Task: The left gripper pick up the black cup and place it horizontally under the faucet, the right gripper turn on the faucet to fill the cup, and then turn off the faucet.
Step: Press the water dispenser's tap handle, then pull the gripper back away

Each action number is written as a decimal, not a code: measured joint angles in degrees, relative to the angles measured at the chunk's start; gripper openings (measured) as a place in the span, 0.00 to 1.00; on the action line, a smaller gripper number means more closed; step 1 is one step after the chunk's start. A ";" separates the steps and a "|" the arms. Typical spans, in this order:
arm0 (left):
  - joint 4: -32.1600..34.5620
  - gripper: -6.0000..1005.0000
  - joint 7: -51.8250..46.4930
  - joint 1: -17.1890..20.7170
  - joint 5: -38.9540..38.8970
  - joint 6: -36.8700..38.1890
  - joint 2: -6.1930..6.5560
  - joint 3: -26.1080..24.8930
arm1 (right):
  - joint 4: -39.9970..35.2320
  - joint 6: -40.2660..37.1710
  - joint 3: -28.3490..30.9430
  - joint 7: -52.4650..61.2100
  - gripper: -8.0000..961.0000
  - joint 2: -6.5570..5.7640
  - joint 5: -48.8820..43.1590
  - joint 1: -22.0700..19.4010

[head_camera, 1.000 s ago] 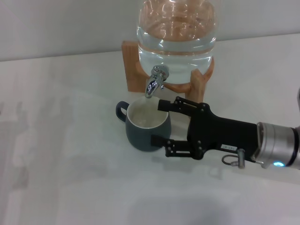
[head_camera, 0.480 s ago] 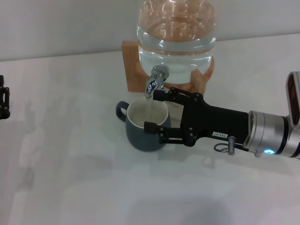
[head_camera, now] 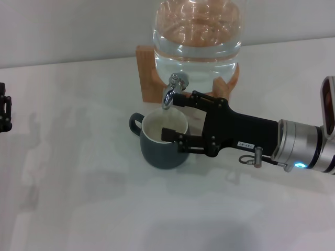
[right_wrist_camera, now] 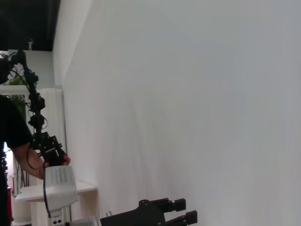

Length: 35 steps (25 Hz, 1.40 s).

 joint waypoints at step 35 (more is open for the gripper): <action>-0.21 0.49 0.16 -0.26 0.00 -0.10 0.18 0.00 | -3.78 -2.13 1.65 -0.57 0.89 -0.28 1.31 -3.37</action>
